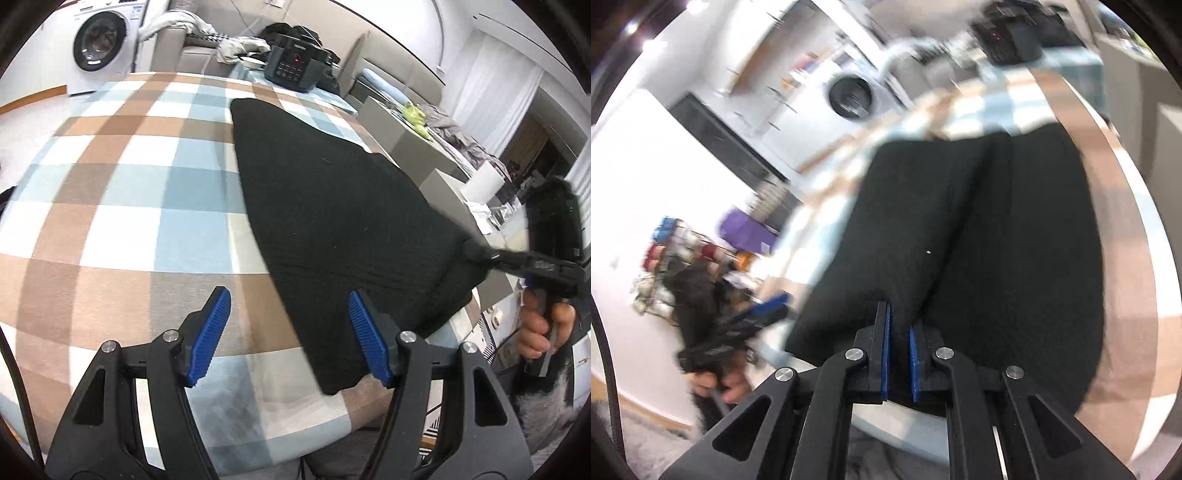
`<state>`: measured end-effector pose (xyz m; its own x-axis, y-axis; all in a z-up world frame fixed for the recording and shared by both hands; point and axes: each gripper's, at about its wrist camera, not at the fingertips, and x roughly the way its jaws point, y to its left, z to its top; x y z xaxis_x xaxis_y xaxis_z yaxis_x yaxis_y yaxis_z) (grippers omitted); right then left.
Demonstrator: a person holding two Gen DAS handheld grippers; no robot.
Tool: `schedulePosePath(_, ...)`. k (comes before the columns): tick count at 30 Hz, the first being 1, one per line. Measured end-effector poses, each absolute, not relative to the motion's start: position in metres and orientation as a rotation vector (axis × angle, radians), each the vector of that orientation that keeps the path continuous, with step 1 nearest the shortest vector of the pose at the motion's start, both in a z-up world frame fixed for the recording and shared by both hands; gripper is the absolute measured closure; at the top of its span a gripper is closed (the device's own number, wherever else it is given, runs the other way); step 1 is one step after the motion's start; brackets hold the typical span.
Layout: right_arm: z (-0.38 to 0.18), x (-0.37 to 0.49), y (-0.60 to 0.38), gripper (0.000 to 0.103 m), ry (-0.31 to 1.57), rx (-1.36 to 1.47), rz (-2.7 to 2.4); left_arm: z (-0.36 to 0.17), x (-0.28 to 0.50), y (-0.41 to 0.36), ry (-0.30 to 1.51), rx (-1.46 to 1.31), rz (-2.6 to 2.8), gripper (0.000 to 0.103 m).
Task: Fold small clothes
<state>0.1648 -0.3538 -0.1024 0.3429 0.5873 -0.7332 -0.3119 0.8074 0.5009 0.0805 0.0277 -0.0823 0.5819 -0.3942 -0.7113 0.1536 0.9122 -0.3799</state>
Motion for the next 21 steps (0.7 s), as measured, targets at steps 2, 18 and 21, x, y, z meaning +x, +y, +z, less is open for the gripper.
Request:
schedulePosePath(2,-0.12,0.169,-0.35,0.094,1.14,0.265,0.559,-0.09,0.085,0.017,0.926,-0.255,-0.325,0.038)
schedulePosePath(18,-0.124,0.15,-0.355,0.083,1.148,0.254,0.559,-0.085,0.083,-0.013,0.91,-0.21,-0.419,0.038)
schedulePosePath(21,-0.12,0.154,-0.366,0.065,1.102,0.305,0.526,-0.094,0.081,-0.028,0.928,-0.134,-0.414,0.037)
